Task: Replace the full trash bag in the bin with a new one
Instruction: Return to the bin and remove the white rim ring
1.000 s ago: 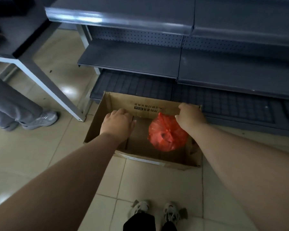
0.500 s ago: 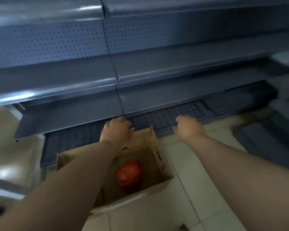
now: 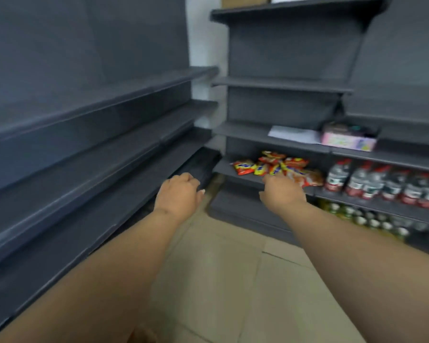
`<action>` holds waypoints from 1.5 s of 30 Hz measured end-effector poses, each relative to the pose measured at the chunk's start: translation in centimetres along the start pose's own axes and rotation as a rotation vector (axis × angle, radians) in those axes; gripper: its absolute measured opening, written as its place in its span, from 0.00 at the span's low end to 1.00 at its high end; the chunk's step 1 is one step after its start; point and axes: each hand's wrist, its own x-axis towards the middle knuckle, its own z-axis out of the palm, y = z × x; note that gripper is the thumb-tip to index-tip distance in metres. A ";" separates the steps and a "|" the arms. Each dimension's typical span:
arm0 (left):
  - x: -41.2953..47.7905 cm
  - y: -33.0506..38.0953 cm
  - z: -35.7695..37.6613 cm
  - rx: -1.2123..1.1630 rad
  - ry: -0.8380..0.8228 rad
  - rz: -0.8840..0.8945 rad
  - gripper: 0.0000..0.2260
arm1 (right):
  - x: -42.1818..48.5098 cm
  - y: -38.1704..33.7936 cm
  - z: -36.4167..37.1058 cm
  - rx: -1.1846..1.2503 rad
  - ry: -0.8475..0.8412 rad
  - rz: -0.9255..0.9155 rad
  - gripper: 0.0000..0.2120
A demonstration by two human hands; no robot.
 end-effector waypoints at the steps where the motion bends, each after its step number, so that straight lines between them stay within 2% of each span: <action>1: 1.6 3.2 -0.1 -0.004 0.006 0.056 0.17 | -0.1 3.1 -1.1 -0.008 0.023 0.053 0.16; 10: 9.8 34.9 -0.1 -0.085 0.060 0.496 0.17 | -6.2 32.3 -9.3 -0.075 0.122 0.483 0.17; 19: 7.8 64.7 1.7 -0.206 0.011 0.887 0.16 | -20.3 56.5 -12.7 -0.080 0.166 0.922 0.18; 24: 3.3 78.9 3.3 -0.251 -0.061 1.134 0.17 | -31.0 65.6 -12.2 -0.060 0.197 1.191 0.18; 32: -6.6 98.1 4.8 -0.297 -0.130 1.476 0.16 | -45.7 75.7 -11.6 -0.066 0.198 1.592 0.18; 38: -10.3 112.1 7.0 -0.295 -0.142 1.634 0.17 | -51.3 86.0 -11.1 -0.088 0.244 1.752 0.17; 45: -11.0 129.1 9.9 -0.274 -0.187 1.718 0.16 | -54.4 99.5 -10.6 -0.024 0.241 1.866 0.17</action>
